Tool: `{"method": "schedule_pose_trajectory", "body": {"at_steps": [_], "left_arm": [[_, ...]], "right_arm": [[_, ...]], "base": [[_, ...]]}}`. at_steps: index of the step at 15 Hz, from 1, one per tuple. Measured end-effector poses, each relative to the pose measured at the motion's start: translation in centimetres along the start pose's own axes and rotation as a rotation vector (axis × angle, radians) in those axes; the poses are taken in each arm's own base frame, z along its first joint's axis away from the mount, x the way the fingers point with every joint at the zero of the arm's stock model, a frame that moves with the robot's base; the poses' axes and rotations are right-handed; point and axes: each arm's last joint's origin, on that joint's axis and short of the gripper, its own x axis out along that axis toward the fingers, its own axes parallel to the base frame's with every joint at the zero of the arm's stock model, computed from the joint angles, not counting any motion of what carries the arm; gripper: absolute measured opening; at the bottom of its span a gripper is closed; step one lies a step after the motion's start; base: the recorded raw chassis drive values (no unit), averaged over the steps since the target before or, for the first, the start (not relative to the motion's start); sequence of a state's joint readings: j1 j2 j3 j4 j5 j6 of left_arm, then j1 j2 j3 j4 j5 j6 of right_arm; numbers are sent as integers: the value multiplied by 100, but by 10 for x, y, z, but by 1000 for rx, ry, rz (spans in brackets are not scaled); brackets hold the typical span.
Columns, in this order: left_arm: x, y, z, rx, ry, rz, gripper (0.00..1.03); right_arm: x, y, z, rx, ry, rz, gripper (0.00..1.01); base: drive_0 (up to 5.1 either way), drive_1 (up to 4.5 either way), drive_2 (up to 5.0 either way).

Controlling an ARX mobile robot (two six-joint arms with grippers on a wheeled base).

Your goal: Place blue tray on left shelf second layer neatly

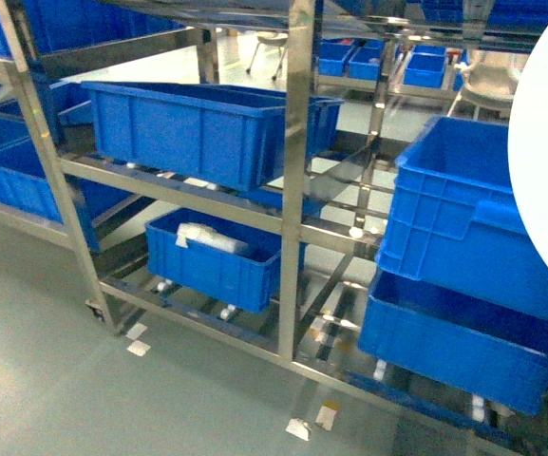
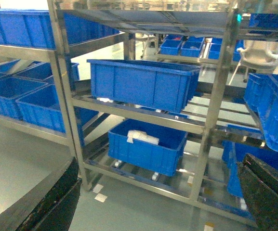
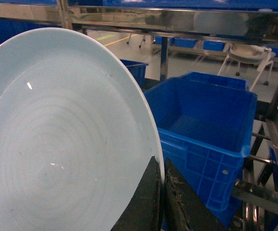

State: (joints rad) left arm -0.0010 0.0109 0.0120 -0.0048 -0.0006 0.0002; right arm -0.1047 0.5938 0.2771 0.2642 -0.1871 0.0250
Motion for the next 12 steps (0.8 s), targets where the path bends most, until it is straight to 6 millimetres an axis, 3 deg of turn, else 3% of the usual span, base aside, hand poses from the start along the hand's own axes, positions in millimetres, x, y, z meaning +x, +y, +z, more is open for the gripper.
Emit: {"method": "schedule_pose_trajectory", "body": {"at_steps": [8, 12], "left_arm": [[0, 0, 0, 0, 0, 0, 98], [0, 0, 0, 0, -1, 0, 98]], "right_arm": [[0, 0, 0, 0, 0, 0, 2], [0, 0, 0, 0, 1, -1, 2]], "base": [[-155, -155, -155], [-38, 392, -468]]}}
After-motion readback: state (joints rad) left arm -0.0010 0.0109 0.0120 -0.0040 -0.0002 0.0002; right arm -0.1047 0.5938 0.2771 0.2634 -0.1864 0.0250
